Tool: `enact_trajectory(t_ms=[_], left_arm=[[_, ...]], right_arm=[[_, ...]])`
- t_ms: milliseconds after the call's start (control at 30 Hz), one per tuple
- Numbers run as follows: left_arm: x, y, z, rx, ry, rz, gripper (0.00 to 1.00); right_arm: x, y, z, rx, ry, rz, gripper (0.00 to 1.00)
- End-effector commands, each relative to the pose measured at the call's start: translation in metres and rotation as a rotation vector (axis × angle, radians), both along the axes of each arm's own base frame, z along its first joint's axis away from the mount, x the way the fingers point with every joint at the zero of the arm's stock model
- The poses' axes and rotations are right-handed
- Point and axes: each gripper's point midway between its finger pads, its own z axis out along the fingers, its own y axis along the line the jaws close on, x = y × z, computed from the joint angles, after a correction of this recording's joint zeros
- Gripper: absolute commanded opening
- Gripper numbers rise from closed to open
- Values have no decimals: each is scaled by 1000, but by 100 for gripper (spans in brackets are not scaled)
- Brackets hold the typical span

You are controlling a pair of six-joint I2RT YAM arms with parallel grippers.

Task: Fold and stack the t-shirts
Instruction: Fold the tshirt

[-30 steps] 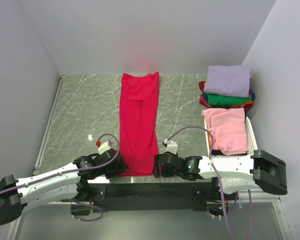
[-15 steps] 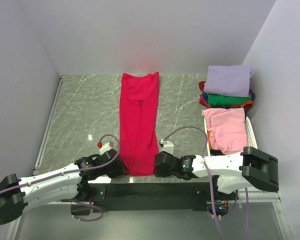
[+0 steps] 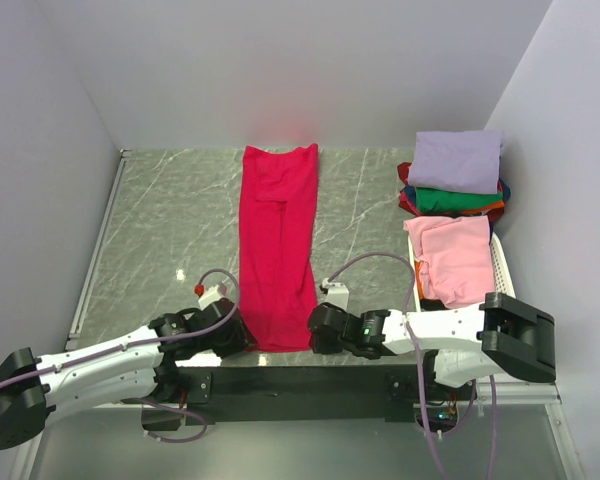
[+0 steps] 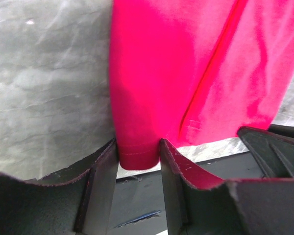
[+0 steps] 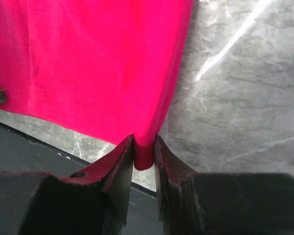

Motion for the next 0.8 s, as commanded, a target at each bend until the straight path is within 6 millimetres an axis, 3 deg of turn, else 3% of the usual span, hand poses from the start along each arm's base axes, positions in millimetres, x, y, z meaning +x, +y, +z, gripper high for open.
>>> enact_trajectory(t_ms=[0, 100, 233, 267, 367, 500, 667, 767], left_arm=[[-15, 31, -16, 155, 63, -12, 45], [-15, 31, -15, 155, 64, -11, 38], [-14, 31, -17, 163, 63, -17, 6], [-15, 31, -18, 166, 64, -18, 2], [-15, 27, -20, 151, 63, -37, 1], [-17, 17, -18, 113, 59, -83, 1], [-23, 11, -12, 122, 69, -174, 1], [-31, 10, -8, 134, 89, -230, 0]], right_arm=[[-5, -22, -7, -71, 27, -24, 30], [-4, -25, -6, -63, 22, -38, 30], [-3, -24, -8, -56, 24, -29, 28], [-3, -23, -8, -53, 23, -26, 28], [-3, -20, -8, -49, 20, -11, 23], [-3, -17, -4, -39, 11, 23, 0], [-10, -23, 3, -89, 24, 78, 0], [-27, -27, 7, -91, 67, 134, 0]])
